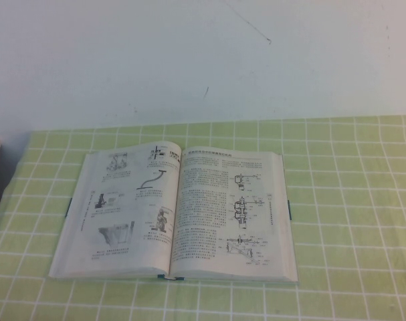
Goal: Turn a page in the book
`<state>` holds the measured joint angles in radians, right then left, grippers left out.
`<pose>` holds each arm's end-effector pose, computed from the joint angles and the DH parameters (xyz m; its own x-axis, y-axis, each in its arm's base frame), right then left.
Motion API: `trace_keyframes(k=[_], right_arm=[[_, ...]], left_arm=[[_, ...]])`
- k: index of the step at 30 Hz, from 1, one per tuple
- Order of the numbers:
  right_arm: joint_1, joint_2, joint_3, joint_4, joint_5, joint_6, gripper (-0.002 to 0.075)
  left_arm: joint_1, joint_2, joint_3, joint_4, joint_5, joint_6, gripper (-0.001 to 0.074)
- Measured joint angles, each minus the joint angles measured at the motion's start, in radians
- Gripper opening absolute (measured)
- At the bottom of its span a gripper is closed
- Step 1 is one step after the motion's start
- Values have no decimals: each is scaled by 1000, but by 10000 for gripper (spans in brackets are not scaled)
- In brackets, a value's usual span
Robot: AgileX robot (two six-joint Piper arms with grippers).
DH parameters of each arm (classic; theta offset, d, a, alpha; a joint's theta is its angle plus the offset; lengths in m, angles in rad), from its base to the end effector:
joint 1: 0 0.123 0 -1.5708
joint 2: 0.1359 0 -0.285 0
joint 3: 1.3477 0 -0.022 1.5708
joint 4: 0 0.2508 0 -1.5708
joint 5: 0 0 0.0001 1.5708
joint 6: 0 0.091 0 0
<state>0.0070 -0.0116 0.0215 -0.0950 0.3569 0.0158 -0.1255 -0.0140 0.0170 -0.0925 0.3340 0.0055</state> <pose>0.0530 -0.0027 0.1746 -0.2756 -0.0751 -0.9583 0.0047 0.9968 -0.0794 0.0526 -0.0094 0.1782 -0.2558 -0.0502 -0.9654 0.1338 0.9872 -0.0867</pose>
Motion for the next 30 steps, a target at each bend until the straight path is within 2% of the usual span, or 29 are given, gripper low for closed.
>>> trace_keyframes(k=[19,23,30], right_arm=[[0,0,0,0,-13,0,-3],[0,0,8,0,-135,0,-3],[0,0,8,0,-514,-4,-3]], left_arm=[[0,0,2,0,-24,0,-4],[0,0,6,0,-151,0,-4],[0,0,6,0,-547,0,-4]])
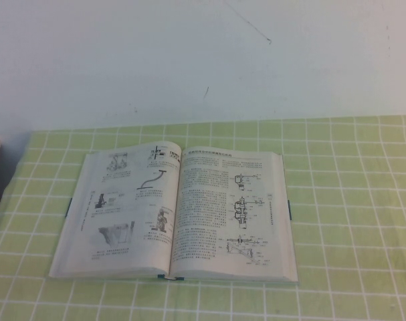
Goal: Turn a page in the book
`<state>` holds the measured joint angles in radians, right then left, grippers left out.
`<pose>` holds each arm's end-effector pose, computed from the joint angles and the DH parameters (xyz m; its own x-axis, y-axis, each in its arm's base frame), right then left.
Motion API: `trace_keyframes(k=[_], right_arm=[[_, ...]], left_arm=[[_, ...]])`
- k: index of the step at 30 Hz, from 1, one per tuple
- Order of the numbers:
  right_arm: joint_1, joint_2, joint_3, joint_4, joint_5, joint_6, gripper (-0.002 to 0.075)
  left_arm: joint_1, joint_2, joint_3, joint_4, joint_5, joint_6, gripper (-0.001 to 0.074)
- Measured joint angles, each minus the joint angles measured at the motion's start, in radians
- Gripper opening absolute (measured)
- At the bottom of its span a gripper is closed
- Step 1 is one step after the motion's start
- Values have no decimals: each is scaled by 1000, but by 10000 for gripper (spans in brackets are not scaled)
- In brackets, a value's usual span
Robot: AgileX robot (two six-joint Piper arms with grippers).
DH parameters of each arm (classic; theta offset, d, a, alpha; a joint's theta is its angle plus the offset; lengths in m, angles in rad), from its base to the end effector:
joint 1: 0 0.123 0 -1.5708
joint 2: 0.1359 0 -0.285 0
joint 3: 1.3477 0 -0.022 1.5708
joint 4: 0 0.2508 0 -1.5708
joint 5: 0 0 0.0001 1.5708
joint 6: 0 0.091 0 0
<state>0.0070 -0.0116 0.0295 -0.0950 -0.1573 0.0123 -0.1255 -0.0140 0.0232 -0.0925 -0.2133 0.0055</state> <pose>0.0546 0.0017 0.2179 0.2250 -0.0799 -0.9711 -0.0032 0.9966 -0.0827 0.0524 -0.0048 0.2251 0.2740 -0.1200 -0.9542 0.1303 0.9877 -0.0868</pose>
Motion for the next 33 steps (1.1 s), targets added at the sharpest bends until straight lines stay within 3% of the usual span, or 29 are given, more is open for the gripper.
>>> trace_keyframes(k=[6,14,17,23,29,33], right_arm=[[0,0,0,-4,-227,0,-3],[0,0,0,12,-383,-4,-3],[0,0,0,26,-370,-12,-3],[0,0,-96,30,-111,-23,-3],[0,26,-355,32,436,-31,-3],[0,111,-464,41,695,-68,-3]], left_arm=[[0,0,0,0,-168,0,-4],[0,0,0,-17,-209,-67,-4],[0,0,0,-102,-207,-82,-4],[0,0,-62,-193,-41,-27,-4],[0,10,-270,-194,269,26,-4],[0,73,-363,-181,479,64,-4]])
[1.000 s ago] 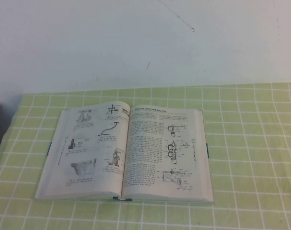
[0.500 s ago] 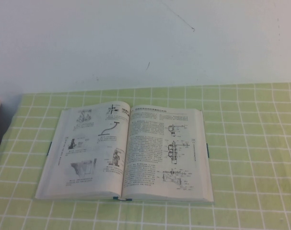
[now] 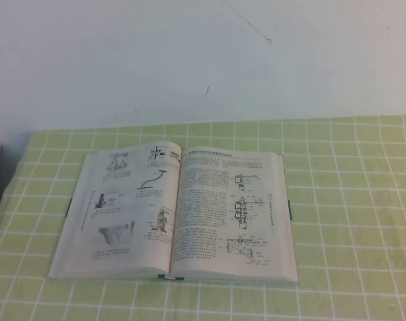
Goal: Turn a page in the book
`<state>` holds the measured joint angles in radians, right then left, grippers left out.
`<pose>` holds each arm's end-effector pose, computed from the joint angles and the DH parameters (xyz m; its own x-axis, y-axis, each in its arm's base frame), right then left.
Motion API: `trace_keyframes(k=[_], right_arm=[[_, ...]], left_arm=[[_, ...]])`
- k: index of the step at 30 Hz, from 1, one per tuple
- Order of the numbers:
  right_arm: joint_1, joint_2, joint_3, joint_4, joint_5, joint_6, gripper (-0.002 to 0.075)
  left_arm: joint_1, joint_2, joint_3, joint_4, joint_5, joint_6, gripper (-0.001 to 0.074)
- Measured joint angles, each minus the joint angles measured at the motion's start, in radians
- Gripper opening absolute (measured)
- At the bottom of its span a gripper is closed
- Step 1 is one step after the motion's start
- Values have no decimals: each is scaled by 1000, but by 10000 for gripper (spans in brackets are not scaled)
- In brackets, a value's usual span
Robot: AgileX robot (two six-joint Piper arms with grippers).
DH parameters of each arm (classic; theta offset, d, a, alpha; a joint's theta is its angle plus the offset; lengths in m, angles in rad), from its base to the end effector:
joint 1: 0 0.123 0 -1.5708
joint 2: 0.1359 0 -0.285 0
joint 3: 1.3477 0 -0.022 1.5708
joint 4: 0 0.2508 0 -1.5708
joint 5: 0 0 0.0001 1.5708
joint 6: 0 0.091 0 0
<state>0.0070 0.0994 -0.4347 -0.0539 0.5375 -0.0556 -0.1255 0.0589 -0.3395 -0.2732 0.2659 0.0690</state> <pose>0.0330 -0.0023 0.3019 -0.1156 -0.1025 -0.9880 0.0087 0.9945 -0.1042 0.0356 -0.0110 0.2989 0.0704 -0.2037 -0.9765 0.2124 0.9595 -0.1849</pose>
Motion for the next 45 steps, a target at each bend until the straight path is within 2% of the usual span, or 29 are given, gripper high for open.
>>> trace_keyframes(k=[3,6,11,15,20,27,33,38,45], right_arm=[[0,69,-42,54,135,-39,-3],[0,133,-56,140,205,-116,-3],[0,191,-56,292,241,-297,-3],[0,228,-58,348,246,-374,-3],[0,272,-59,415,271,-394,-3],[0,279,-57,482,280,-423,-3],[0,281,5,523,156,-404,-3],[0,327,22,558,146,-398,-3],[0,488,13,570,248,-447,-3]], left_arm=[[0,52,-12,1,88,13,-4],[0,93,16,-3,90,-2,-4],[0,168,44,-85,103,-28,-4],[0,266,44,-219,103,-7,-4],[0,454,-11,-343,136,129,-4],[0,790,-226,-354,217,236,-4],[-2,1040,-386,-360,242,280,-4],[-54,1195,-439,-366,184,291,-4],[-122,1361,-452,-377,34,333,-4]])
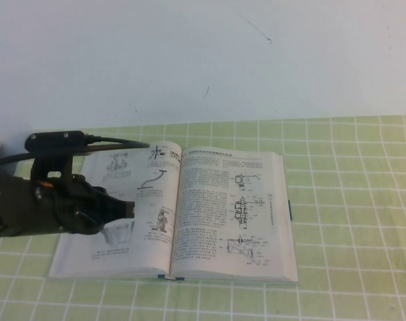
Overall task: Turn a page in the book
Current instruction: Open the closed book
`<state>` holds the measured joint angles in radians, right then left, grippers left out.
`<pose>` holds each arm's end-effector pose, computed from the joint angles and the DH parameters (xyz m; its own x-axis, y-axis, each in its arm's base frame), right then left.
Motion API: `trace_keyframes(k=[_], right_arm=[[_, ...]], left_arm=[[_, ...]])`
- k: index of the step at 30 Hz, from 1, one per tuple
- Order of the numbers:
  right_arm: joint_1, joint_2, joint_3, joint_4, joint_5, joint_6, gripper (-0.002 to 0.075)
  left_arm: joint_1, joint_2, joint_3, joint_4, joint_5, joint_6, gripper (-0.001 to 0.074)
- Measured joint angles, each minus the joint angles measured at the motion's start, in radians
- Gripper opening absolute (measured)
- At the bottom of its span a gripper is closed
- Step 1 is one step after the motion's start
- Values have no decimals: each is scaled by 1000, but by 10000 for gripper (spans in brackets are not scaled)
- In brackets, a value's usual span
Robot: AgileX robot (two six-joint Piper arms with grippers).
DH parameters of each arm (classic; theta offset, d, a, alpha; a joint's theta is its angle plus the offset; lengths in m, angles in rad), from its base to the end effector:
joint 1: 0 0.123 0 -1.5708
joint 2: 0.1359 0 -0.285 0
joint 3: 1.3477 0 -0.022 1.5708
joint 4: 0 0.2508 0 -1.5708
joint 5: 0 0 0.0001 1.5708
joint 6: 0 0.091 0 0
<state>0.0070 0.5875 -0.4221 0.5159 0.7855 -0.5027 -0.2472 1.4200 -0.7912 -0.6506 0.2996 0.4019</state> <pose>0.0976 0.0325 0.2531 -0.6777 -0.1182 -0.7258 -0.3356 0.9280 0.1622 0.2728 -0.0857 0.2343 -0.7480 -0.0395 -0.6625 0.2005 0.9381 -0.2823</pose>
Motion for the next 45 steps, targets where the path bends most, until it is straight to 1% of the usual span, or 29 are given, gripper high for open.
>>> trace_keyframes(k=[4,7,9,11,13,16,18,19,21,24,31,33,37,45], right_arm=[[0,129,-36,0,48,-31,-3],[0,242,-78,0,41,-61,1],[0,323,-112,5,21,-76,20],[1,415,-157,35,-4,-104,62],[3,508,-201,117,-39,-182,132],[5,621,-260,331,-85,-370,265],[5,691,-294,471,-99,-493,337],[5,730,-310,542,-101,-551,365],[10,807,-327,656,-101,-634,394],[42,912,-337,801,-127,-735,412],[209,1118,-347,1061,-219,-931,417],[237,1157,-361,1090,-239,-950,417],[245,1219,-392,1109,-252,-960,419],[247,1292,-449,1114,-172,-966,419]], left_arm=[[0,61,-1,-12,-82,3,-4],[0,101,-2,-14,-116,3,-4],[0,123,-2,-19,-133,4,-4],[0,145,-2,-22,-138,2,-4],[0,161,-2,-31,-136,-6,-4],[0,183,-2,-57,-136,-8,-4],[0,193,-2,-66,-136,-8,-4],[0,195,-2,-65,-136,-8,-4],[0,198,-2,-66,-140,-1,-4],[0,198,-2,-67,-148,3,-4],[0,200,-3,-67,-161,3,-4],[0,207,-4,-67,-161,3,-4],[0,235,-4,-70,-153,7,-4],[0,276,-4,-70,-142,50,-4]])
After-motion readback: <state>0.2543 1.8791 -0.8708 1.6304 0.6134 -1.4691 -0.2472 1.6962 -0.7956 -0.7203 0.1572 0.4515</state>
